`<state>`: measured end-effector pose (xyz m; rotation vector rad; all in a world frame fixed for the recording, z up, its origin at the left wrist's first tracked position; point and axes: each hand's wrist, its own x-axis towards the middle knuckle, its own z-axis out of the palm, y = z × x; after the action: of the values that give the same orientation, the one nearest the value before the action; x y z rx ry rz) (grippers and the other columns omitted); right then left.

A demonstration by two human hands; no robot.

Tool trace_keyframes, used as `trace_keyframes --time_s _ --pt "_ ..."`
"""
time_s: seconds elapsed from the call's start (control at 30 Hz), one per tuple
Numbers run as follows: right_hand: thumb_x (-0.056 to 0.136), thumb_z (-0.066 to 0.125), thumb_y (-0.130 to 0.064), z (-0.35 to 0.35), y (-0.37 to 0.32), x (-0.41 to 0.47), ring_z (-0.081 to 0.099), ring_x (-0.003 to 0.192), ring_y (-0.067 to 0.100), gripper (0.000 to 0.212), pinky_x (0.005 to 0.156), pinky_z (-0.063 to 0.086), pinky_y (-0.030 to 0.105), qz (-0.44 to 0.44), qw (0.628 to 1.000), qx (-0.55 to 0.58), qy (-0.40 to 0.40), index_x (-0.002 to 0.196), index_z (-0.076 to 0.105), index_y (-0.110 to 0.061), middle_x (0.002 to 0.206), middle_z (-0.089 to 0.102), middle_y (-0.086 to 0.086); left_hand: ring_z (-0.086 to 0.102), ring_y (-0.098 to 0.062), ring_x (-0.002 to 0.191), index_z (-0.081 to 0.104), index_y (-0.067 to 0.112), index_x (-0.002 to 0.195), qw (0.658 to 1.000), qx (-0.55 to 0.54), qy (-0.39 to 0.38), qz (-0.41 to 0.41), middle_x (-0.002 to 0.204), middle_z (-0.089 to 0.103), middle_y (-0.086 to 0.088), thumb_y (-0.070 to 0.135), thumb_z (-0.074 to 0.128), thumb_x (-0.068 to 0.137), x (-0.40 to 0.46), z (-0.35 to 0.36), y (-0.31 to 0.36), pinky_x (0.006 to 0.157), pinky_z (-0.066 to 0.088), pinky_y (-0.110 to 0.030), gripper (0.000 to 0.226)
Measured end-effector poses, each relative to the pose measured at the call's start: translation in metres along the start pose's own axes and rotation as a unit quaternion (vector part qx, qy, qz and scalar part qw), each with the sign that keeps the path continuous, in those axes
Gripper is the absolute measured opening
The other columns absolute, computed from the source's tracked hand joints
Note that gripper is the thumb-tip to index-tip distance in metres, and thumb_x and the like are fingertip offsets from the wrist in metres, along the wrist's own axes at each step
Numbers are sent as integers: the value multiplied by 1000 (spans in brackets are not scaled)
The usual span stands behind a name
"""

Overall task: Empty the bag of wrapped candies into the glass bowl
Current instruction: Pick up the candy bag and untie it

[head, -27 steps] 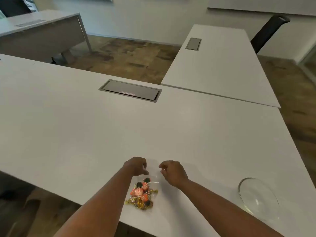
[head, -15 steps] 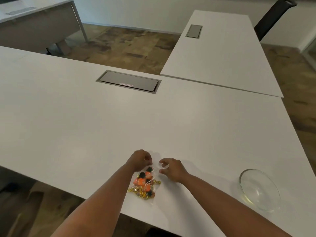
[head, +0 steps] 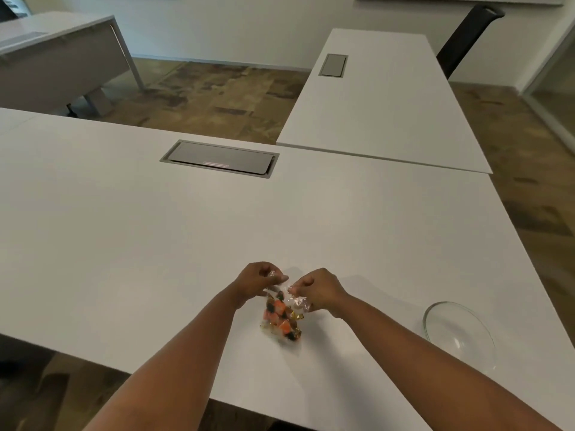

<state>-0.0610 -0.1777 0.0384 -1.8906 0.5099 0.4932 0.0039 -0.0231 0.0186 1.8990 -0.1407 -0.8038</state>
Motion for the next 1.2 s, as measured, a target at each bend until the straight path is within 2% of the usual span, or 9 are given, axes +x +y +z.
trace_keyframes --time_s 0.13,0.2,0.3,0.4,0.53,0.67,0.83,0.97,1.2 --pt "77 73 -7 -18 -10 -9 60 57 15 5 59 59 28 15 999 50 3 73 72 -6 67 63 4 59 -11 74 58 16 76 1000 -4 16 20 81 60 -1 27 69 81 5 6 18 67 45 -23 16" --pt "76 74 -6 -27 -10 -11 62 63 19 13 63 59 31 19 997 75 16 66 68 -10 72 64 7 57 -12 74 58 17 76 998 -9 51 36 83 59 1 32 68 81 10 10 27 67 45 -25 19" --pt "76 74 -6 -42 -8 -14 63 71 23 17 63 58 33 29 992 115 51 62 66 -12 81 65 12 54 -12 65 52 15 73 992 -19 105 61 75 54 3 34 64 84 12 21 44 61 44 -23 25" --pt "75 74 -3 -59 -4 -21 62 68 20 19 54 56 28 34 979 173 98 61 65 -11 77 65 11 50 -12 53 47 13 62 989 -4 125 74 63 49 0 35 58 88 12 37 62 51 42 -19 36" --pt "72 76 -4 -76 1 -32 64 74 22 17 56 55 27 20 967 218 131 60 66 -10 74 66 8 53 -12 43 55 15 56 999 7 32 43 56 52 -1 43 51 90 5 62 84 47 45 -19 45" --pt "72 75 -3 -89 3 -41 65 66 21 12 59 58 25 19 964 221 147 63 68 -8 70 67 9 62 -20 62 59 14 74 997 -10 -78 25 74 60 -4 48 45 91 -2 88 95 53 50 -21 40" --pt "80 68 -4 -104 11 -52 66 66 17 11 53 54 22 5 959 243 145 69 69 -8 72 68 8 62 -18 63 54 11 74 995 -54 -89 4 75 58 -5 37 41 96 -2 106 106 55 52 -23 37" --pt "77 70 -3 -110 19 -57 65 66 15 13 54 52 22 4 957 235 172 66 70 -11 69 68 5 60 -18 61 52 10 68 994 -57 -94 1 72 57 -6 36 45 94 -1 117 110 44 53 -18 38" --pt "73 74 -3 -118 27 -63 65 69 15 14 56 51 23 19 954 251 160 64 67 -11 71 68 6 59 -16 66 54 15 72 989 -52 -134 24 75 55 -3 35 37 98 2 127 108 55 53 -22 37"
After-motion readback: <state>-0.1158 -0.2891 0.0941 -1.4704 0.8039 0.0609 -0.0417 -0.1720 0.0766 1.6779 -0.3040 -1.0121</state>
